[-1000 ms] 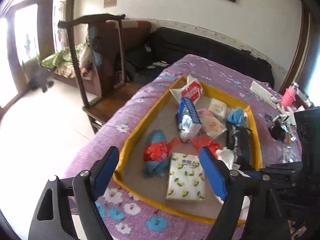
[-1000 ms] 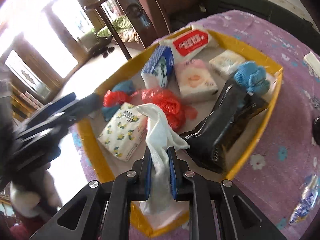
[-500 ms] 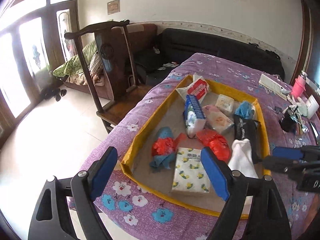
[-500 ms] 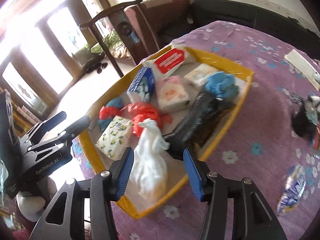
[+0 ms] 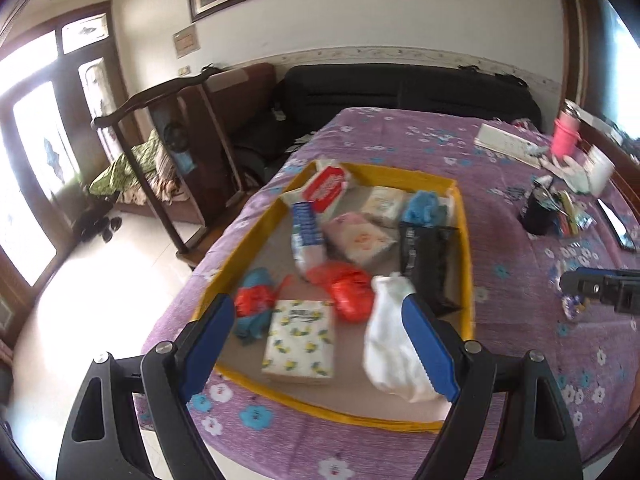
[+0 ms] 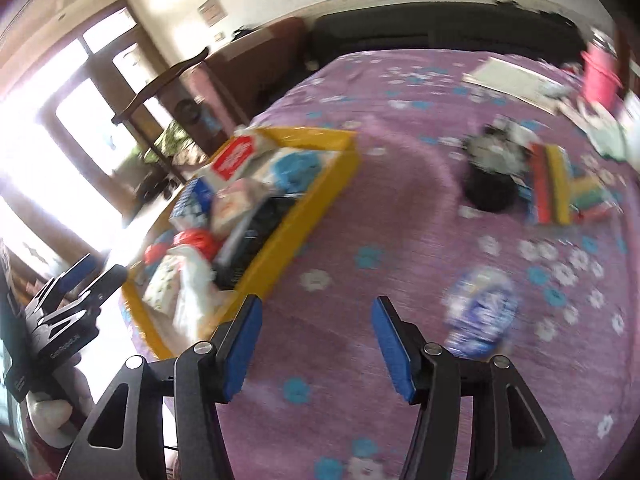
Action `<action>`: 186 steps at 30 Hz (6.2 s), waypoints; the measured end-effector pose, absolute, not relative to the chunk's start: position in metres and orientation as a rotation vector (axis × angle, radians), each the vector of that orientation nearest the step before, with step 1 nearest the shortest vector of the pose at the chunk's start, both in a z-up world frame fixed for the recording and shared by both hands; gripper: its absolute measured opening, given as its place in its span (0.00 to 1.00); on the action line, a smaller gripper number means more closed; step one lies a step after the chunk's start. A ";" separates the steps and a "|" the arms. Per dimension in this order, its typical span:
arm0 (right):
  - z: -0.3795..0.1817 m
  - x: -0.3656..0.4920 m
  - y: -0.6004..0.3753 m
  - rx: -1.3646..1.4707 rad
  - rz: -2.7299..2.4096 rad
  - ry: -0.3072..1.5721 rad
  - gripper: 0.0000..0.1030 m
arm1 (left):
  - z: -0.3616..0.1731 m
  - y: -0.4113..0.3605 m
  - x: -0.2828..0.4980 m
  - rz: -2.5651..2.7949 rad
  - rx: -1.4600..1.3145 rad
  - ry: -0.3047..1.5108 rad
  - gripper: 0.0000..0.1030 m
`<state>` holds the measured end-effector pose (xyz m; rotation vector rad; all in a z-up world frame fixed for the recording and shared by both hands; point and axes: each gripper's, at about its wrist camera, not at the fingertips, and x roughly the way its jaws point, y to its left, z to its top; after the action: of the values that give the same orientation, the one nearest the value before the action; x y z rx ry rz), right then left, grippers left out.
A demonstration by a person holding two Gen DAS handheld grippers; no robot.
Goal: Organize soft objects
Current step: 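Grasp the blue-white candy bag with the left gripper while the right grasps the striped sponge pack, then place the candy bag and sponge pack into the box lid with both grippers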
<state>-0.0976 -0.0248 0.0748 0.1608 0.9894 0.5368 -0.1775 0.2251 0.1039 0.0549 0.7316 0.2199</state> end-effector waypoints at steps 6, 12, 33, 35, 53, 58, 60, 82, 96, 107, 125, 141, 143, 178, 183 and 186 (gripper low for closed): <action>0.062 -0.091 -0.088 0.242 0.443 0.984 0.60 | 0.107 0.185 -0.170 0.164 0.120 0.734 0.83; 0.054 -0.086 -0.147 0.297 0.329 0.959 0.61 | 0.111 0.149 -0.162 -0.025 0.075 0.764 0.83; 0.024 -0.077 -0.273 0.499 0.042 0.804 0.71 | 0.023 0.000 -0.067 -0.305 0.043 1.001 0.83; 0.020 -0.076 -0.273 0.519 0.065 0.823 0.71 | 0.014 -0.008 -0.059 -0.308 0.052 1.014 0.83; 0.017 -0.064 -0.251 0.384 0.014 0.870 0.76 | 0.013 0.055 -0.048 -0.405 -0.249 0.880 0.46; 0.043 -0.029 -0.216 0.250 0.071 0.898 0.76 | 0.002 0.073 -0.039 -0.434 -0.402 0.911 0.49; 0.049 -0.006 -0.193 0.168 0.115 0.920 0.76 | 0.001 0.074 -0.039 -0.442 -0.408 0.910 0.50; 0.061 0.003 -0.145 0.038 0.198 0.944 0.47 | 0.002 0.071 -0.038 -0.478 -0.403 0.905 0.64; 0.030 -0.096 -0.209 0.139 0.218 1.016 0.51 | 0.008 -0.014 -0.049 -0.370 0.120 0.949 0.42; 0.023 -0.113 -0.236 0.227 0.203 1.008 0.72 | 0.040 0.032 -0.098 -0.385 -0.057 0.912 0.43; 0.045 -0.141 -0.236 0.188 0.078 0.956 0.48 | 0.093 0.237 -0.167 -0.028 -0.309 0.731 0.44; 0.094 -0.119 -0.069 0.092 0.453 0.931 0.48 | 0.066 0.323 -0.147 0.143 -0.327 0.803 0.44; 0.096 -0.114 -0.039 0.074 0.509 0.940 0.48 | 0.060 0.331 -0.130 0.137 -0.323 0.828 0.44; 0.077 0.037 0.204 -0.136 0.594 0.996 0.63 | 0.068 0.395 -0.192 0.152 -0.466 0.696 0.77; 0.101 0.013 0.164 -0.138 0.570 0.922 0.69 | 0.072 0.377 -0.191 0.130 -0.450 0.693 0.77; 0.108 -0.002 0.131 -0.119 0.563 0.901 0.69 | 0.079 0.360 -0.192 0.115 -0.414 0.687 0.77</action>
<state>-0.0024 0.1315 0.1079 -0.1190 0.9013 0.5630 -0.1917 0.3605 0.0789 -0.4145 0.6873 0.1153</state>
